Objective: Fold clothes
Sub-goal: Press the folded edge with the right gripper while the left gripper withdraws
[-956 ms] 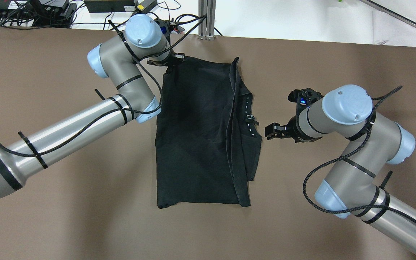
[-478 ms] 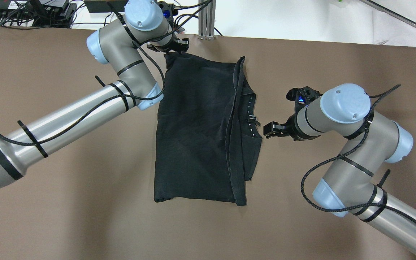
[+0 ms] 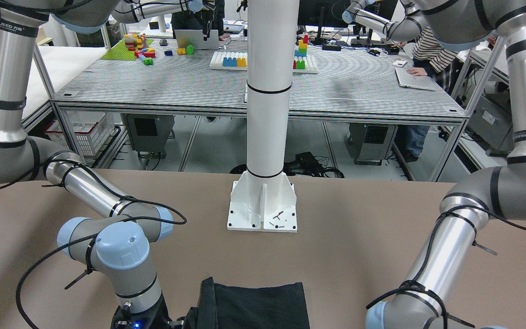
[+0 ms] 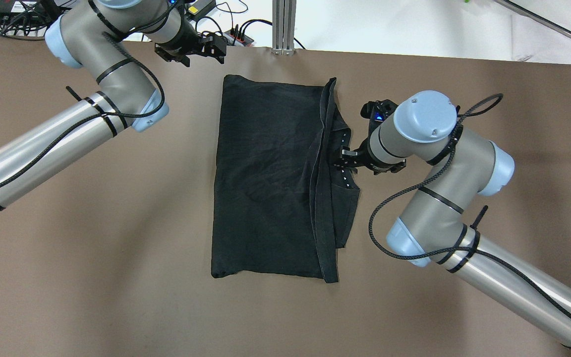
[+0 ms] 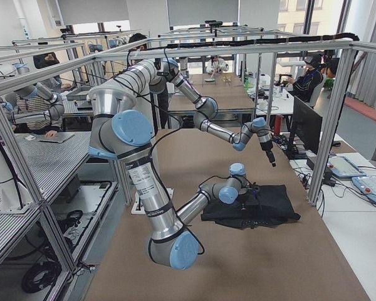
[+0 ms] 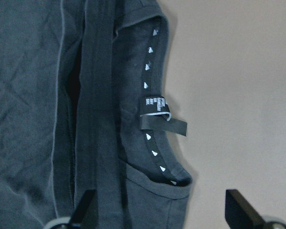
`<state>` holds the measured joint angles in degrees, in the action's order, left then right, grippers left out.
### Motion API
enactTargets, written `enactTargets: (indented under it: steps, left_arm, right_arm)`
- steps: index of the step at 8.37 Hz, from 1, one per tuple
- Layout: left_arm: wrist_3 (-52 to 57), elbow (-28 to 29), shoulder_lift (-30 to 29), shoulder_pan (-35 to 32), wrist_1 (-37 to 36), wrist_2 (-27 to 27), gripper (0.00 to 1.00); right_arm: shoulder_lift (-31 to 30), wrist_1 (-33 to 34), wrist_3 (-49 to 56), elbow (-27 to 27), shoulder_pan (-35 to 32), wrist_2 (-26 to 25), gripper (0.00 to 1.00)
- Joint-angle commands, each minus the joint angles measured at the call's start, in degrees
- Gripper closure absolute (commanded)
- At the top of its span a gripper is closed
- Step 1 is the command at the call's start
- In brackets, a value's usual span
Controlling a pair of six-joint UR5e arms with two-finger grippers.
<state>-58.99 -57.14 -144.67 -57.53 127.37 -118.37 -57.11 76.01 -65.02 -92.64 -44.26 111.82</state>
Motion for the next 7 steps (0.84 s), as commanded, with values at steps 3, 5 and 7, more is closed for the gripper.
enactTargets:
  steps: [3, 5, 7]
  left_arm:
    - [0.11, -6.23, 7.12, 0.05, 0.42, -0.63, 0.06]
    - [0.11, -6.14, 7.21, 0.14, 0.43, -0.63, 0.06]
    - [0.11, -5.96, 7.21, 0.49, 0.51, -0.55, 0.05]
  right_arm:
    - [14.98, 0.63, -7.82, 14.91, 0.49, -0.20, 0.07]
    - [15.45, 0.63, -7.49, 17.39, 2.51, -4.40, 0.08]
    - [15.37, 0.63, -5.57, 19.68, 3.30, -6.60, 0.08]
